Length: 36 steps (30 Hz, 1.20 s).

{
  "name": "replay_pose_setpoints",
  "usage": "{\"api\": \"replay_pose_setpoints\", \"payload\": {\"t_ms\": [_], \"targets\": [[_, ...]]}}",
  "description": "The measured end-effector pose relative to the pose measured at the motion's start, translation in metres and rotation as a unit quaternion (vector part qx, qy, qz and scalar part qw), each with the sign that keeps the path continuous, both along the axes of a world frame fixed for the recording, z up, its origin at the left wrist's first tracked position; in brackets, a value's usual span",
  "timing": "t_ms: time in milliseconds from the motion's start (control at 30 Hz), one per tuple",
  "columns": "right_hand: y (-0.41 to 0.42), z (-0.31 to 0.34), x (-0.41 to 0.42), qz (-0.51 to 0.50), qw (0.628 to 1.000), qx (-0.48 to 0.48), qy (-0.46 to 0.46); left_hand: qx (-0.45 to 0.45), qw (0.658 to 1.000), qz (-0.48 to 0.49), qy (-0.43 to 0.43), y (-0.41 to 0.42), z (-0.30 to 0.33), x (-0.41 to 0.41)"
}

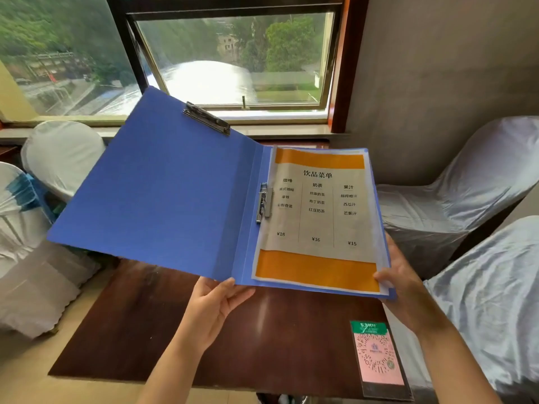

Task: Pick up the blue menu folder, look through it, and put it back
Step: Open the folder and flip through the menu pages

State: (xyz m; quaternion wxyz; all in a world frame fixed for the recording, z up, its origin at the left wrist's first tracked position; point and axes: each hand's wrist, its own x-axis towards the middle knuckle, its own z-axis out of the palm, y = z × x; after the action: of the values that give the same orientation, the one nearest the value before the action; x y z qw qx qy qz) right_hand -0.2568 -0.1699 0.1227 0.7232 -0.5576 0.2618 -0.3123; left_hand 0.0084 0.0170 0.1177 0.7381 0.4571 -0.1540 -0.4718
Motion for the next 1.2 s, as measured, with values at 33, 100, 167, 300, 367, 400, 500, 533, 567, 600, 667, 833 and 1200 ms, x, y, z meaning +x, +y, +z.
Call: {"api": "replay_pose_setpoints", "payload": {"t_ms": [33,100,167,300,367,400,500,533,567,600,667,833,1200], "targets": [[0.0,0.0,-0.003,0.011,1.0,-0.012,0.009,-0.012,1.0,-0.002,0.005,0.0,-0.001,-0.001],[-0.002,-0.002,-0.007,0.006,0.999,-0.026,0.021,-0.025,1.0,-0.015,-0.003,0.0,0.0,-0.003],[-0.004,-0.003,-0.011,-0.002,0.999,-0.036,0.024,-0.017,0.999,-0.037,-0.018,0.0,0.0,-0.006],[-0.005,0.004,-0.017,-0.032,0.995,-0.077,0.057,0.002,0.999,-0.047,0.011,0.003,-0.005,-0.014],[-0.002,0.009,-0.016,-0.064,0.988,-0.105,0.098,0.008,0.999,-0.043,0.029,0.004,-0.007,-0.016],[0.0,0.012,-0.014,-0.078,0.982,-0.125,0.122,0.008,0.998,-0.04,0.039,0.005,-0.008,-0.017],[0.006,0.015,-0.003,-0.124,0.959,-0.178,0.18,0.001,0.997,-0.032,0.066,0.006,-0.012,-0.018],[0.007,0.015,0.002,-0.141,0.95,-0.194,0.198,-0.004,0.997,-0.029,0.074,0.006,-0.012,-0.019],[0.008,0.014,0.006,-0.158,0.939,-0.21,0.222,-0.01,0.996,-0.025,0.083,0.006,-0.012,-0.02],[0.009,0.013,0.012,-0.176,0.924,-0.23,0.252,-0.016,0.995,-0.02,0.092,0.006,-0.013,-0.021],[0.013,0.013,0.022,-0.225,0.876,-0.278,0.325,-0.022,0.994,-0.012,0.105,0.005,-0.013,-0.023],[0.018,0.013,0.046,-0.277,0.727,-0.422,0.465,-0.034,0.993,0.0,0.11,0.004,-0.012,-0.027],[0.111,0.053,0.139,-0.012,0.817,-0.51,0.268,-0.051,0.998,-0.036,0.022,-0.001,-0.013,-0.037]]}}
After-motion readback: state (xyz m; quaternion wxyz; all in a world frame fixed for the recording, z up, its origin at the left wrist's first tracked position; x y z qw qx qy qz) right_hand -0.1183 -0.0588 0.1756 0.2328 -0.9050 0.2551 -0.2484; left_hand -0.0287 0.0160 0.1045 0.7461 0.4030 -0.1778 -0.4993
